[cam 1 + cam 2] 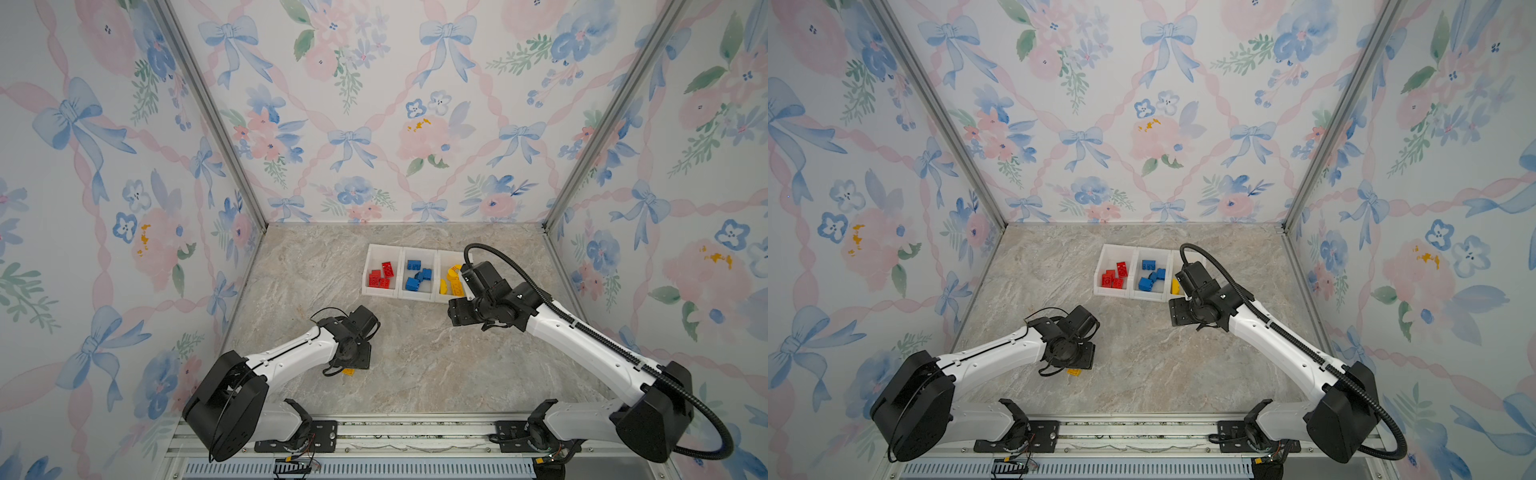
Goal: Sort the legos into containers by color
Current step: 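Grasp the yellow brick on the table with the left gripper while the right gripper withdraws, then lift the yellow brick and carry it over the yellow compartment with the left gripper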
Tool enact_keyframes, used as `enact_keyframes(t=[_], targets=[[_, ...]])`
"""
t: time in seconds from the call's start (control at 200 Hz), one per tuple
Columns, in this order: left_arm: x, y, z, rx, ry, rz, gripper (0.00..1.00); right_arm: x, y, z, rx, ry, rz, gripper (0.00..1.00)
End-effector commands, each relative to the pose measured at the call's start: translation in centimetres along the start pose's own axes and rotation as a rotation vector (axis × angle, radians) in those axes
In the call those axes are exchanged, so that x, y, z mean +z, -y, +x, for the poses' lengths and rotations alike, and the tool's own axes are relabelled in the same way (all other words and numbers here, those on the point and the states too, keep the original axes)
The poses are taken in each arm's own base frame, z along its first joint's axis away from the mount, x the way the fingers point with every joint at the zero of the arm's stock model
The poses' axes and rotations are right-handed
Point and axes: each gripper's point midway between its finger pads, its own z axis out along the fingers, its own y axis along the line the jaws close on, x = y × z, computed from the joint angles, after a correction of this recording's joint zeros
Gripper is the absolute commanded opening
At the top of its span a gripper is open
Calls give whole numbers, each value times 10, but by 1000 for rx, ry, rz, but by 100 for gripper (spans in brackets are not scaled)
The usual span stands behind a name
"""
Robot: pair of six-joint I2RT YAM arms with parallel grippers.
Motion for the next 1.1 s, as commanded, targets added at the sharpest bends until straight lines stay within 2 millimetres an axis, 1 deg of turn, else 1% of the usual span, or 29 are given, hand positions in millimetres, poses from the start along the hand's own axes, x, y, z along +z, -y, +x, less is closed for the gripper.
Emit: enact_keyframes(t=[0.0, 0.31, 0.55, 0.63, 0.735, 0.85, 1.095], targets=[[-2, 2, 2, 10, -14, 0, 58, -3, 1, 5, 8, 7, 6, 80], [2, 1, 7, 13, -25, -20, 43, -6, 5, 9, 12, 17, 11, 80], [4, 2, 7, 17, -22, -32, 34, -11, 13, 18, 26, 26, 25, 80], [1, 5, 5, 16, -12, -23, 31, -13, 17, 21, 35, 30, 30, 80], [-7, 12, -4, 9, 20, 0, 28, -16, 21, 26, 47, 36, 35, 80], [-22, 24, -19, -1, 71, 41, 27, -18, 25, 31, 62, 38, 40, 80], [-60, 59, -63, 28, 191, 130, 26, -13, 35, 44, 107, 22, 46, 81]])
